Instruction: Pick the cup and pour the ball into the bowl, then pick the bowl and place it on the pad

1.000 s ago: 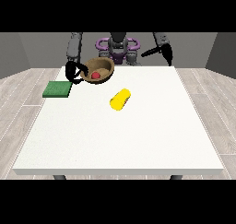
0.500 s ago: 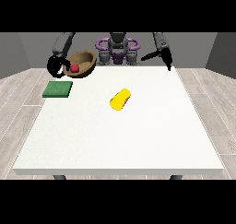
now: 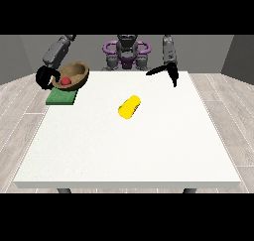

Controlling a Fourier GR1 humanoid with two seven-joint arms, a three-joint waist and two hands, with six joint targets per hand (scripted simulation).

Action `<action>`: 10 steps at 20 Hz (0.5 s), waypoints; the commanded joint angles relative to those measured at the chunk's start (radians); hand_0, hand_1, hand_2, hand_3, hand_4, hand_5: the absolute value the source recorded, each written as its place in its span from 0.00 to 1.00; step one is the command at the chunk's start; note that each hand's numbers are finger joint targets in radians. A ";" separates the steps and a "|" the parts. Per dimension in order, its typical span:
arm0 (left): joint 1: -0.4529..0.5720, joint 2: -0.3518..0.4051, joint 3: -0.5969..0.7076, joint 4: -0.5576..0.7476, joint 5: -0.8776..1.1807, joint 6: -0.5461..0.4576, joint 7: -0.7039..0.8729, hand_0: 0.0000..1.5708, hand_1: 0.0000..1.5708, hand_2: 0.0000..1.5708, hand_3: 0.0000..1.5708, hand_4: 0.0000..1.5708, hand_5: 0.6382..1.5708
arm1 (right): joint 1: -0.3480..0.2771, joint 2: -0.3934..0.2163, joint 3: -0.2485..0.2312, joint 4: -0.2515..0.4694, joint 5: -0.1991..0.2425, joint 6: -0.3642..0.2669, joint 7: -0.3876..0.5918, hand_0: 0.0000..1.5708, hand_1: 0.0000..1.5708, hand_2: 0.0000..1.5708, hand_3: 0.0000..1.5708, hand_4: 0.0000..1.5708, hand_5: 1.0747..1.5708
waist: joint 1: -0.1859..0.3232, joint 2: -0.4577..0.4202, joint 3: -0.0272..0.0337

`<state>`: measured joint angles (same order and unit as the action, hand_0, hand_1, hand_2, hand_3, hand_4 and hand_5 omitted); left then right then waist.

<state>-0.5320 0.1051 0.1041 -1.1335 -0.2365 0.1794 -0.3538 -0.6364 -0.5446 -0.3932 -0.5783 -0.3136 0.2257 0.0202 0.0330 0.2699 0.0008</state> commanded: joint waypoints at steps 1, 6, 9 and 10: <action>-0.047 -0.014 -0.060 -0.129 -0.037 0.010 0.065 0.00 0.00 0.00 0.00 0.00 0.99 | 0.014 -0.070 -0.064 0.094 -0.016 0.045 -0.144 1.00 1.00 1.00 0.89 0.66 0.98 | 0.063 0.111 0.0021; -0.004 -0.019 -0.065 -0.214 -0.049 0.041 0.048 0.00 0.00 0.00 0.00 0.00 0.99 | 0.017 -0.188 -0.071 0.136 0.013 0.106 -0.219 1.00 1.00 1.00 0.22 0.65 1.00 | 0.046 0.183 0.0016; -0.010 -0.023 -0.081 -0.296 -0.070 0.064 0.071 0.00 0.00 0.00 0.00 0.00 0.99 | -0.020 -0.226 -0.078 0.171 0.018 0.125 -0.247 1.00 1.00 1.00 0.00 0.66 1.00 | 0.050 0.228 0.0019; 0.003 -0.005 -0.075 -0.293 -0.054 0.028 0.089 0.00 0.00 0.00 0.00 0.00 0.99 | 0.012 -0.206 -0.061 0.177 0.033 0.135 -0.266 1.00 1.00 1.00 0.00 0.66 1.00 | 0.032 0.202 0.0013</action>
<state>-0.5406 0.0924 0.0383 -1.3601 -0.2864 0.2143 -0.2968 -0.6353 -0.7213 -0.4588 -0.4382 -0.3005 0.3305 -0.1885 0.0760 0.4502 0.0021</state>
